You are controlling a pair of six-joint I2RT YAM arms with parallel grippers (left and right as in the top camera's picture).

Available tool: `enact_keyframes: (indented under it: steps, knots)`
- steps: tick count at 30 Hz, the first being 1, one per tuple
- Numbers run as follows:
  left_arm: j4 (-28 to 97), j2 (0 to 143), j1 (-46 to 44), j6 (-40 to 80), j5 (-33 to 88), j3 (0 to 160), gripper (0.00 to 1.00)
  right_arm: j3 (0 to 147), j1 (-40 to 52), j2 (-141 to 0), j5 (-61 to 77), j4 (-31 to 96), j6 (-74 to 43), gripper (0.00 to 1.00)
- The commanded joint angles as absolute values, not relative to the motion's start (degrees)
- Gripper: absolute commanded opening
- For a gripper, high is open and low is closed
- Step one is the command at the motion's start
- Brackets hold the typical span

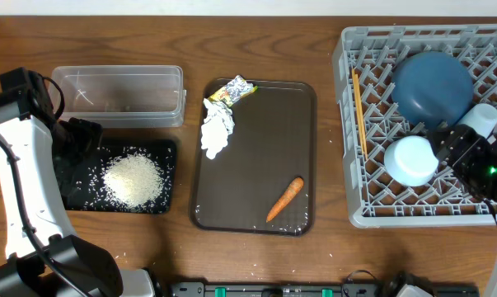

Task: Sort waste into correct bins and load items into the dishwasher rack
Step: 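Adjust the bowl in the rack and open the right gripper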

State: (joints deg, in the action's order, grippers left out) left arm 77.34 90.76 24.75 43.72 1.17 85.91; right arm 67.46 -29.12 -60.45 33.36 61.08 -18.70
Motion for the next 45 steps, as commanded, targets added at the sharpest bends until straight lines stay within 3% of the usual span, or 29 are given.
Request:
enact_keyframes:
  steps: [1, 6, 9, 12, 24, 29, 31, 37, 45]
  knots:
    - [77.52, 91.31, 24.95, 44.25, 0.86, 86.41, 0.99, 68.51, -26.0, -58.83, 33.01, 61.23, -19.29, 0.78]
    - [77.52, 91.31, 24.95, 44.25, 0.86, 86.41, 0.99, 68.51, -18.63, -57.91, 32.99, 61.3, -19.27, 0.82]
    - [77.52, 91.31, 24.95, 44.25, 0.86, 86.41, 0.99, 68.36, -13.47, -58.08, 32.47, 61.12, -20.1, 0.72]
    - [77.52, 91.31, 24.95, 44.25, 0.86, 86.41, 0.99, 68.29, -7.64, -58.08, 28.29, 60.77, -24.16, 0.73]
    - [77.52, 91.31, 24.95, 44.25, 0.86, 86.41, 0.99, 68.2, 18.72, -63.09, 3.99, 59.48, -38.72, 0.83]
    - [77.52, 91.31, 24.95, 44.25, 0.86, 86.41, 0.99, 68.2, 26.96, -69.63, -0.21, 58.35, -46.89, 0.93]
    - [77.52, 91.31, 24.95, 44.25, 0.86, 86.41, 0.99, 68.2, 28.03, -71.22, -0.56, 56.84, -46.87, 0.99]
    - [77.52, 91.31, 24.95, 44.25, 0.86, 86.41, 0.99, 68.64, 26.33, -70.94, -2.81, 55.0, -42.94, 0.99]
    - [77.52, 91.31, 24.95, 44.25, 0.86, 86.41, 0.99, 69.76, 14.26, -67.33, -9.41, 56.69, -39.94, 0.99]
